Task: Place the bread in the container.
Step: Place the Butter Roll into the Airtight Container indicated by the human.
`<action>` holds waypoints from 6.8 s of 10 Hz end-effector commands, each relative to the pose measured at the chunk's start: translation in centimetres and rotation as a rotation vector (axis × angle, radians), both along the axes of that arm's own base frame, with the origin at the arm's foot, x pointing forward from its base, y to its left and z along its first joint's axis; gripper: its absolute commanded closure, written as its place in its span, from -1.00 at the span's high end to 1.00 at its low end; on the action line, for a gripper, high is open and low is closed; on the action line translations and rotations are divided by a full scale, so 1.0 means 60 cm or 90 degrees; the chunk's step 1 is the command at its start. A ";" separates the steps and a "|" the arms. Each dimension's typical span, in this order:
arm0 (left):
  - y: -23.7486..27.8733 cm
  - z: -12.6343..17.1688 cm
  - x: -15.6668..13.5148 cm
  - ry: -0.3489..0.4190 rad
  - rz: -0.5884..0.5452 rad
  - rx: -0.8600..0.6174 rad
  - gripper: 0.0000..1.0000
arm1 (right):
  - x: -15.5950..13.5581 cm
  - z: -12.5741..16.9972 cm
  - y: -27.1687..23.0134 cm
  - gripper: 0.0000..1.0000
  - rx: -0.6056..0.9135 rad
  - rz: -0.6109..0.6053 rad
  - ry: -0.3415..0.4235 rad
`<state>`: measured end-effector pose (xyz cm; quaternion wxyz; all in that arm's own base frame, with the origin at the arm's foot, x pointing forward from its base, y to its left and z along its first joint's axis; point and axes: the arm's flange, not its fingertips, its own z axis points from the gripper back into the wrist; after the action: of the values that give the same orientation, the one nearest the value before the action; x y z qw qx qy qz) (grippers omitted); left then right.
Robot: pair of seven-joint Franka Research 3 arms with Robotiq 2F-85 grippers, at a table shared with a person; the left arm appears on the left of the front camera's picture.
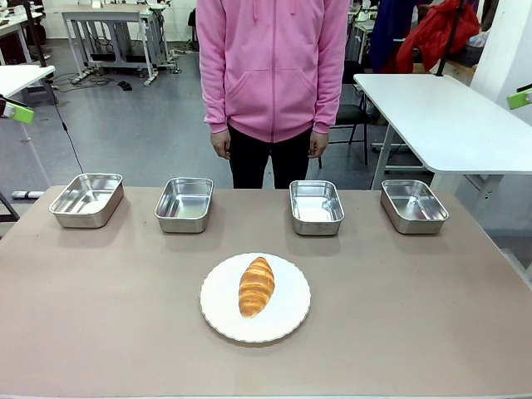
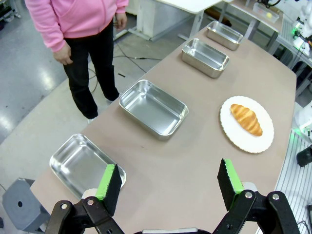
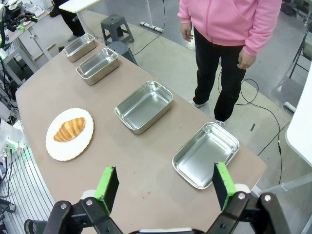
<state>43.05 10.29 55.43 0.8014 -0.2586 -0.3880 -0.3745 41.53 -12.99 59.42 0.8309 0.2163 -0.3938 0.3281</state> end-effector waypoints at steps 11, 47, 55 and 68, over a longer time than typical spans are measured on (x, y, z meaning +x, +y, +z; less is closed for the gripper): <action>0.001 0.000 -0.001 0.001 -0.002 -0.004 1.00 | 0.001 0.000 0.000 1.00 0.003 0.005 -0.005; 0.001 0.000 -0.001 0.001 -0.002 -0.004 1.00 | 0.001 0.000 0.000 1.00 0.003 0.005 -0.005; 0.001 0.000 -0.001 0.001 -0.002 -0.004 1.00 | 0.001 0.000 0.000 1.00 0.003 0.005 -0.005; 0.001 0.000 -0.001 0.001 -0.002 -0.004 1.00 | 0.001 0.000 0.000 1.00 0.003 0.005 -0.005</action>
<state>43.05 10.29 55.43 0.8014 -0.2586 -0.3880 -0.3745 41.53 -12.99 59.42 0.8309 0.2163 -0.3938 0.3281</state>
